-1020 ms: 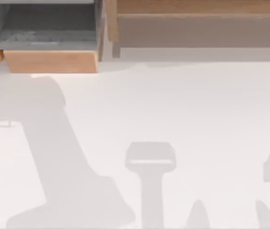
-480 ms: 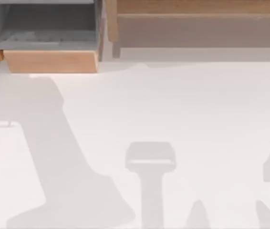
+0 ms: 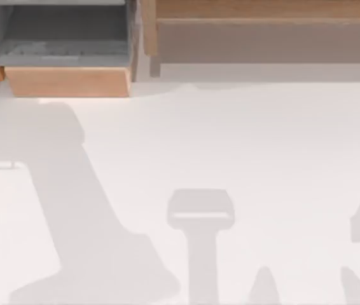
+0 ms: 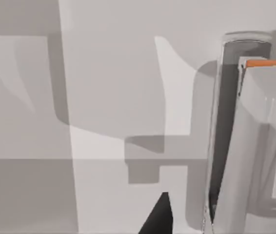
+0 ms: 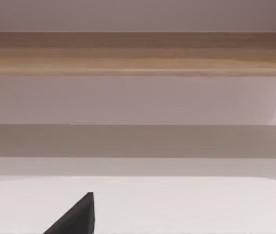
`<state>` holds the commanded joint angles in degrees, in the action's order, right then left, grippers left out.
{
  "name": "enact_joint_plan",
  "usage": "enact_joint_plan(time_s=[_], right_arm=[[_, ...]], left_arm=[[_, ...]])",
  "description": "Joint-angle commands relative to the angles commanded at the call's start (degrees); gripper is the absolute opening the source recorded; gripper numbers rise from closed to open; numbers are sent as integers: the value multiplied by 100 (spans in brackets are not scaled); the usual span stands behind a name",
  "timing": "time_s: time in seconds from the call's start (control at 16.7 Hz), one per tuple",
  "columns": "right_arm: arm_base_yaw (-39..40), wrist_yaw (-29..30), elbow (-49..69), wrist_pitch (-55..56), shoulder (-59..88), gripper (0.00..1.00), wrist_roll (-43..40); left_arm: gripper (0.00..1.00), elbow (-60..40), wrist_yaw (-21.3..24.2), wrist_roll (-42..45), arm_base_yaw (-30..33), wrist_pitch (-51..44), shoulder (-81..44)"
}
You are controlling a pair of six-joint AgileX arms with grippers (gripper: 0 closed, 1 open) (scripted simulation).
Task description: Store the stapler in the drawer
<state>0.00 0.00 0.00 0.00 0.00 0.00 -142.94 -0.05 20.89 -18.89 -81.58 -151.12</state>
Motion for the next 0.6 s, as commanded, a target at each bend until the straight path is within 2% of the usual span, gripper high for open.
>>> enact_joint_plan(time_s=[0.12, 0.18, 0.6], right_arm=[[0, 0, 0, 0, 0, 100, 0], [0, 0, 0, 0, 0, 100, 0], [0, 0, 0, 0, 0, 100, 0]], left_arm=[[98, 0, 0, 0, 0, 0, 0], [100, 0, 0, 0, 0, 0, 0], [100, 0, 0, 0, 0, 0, 0]])
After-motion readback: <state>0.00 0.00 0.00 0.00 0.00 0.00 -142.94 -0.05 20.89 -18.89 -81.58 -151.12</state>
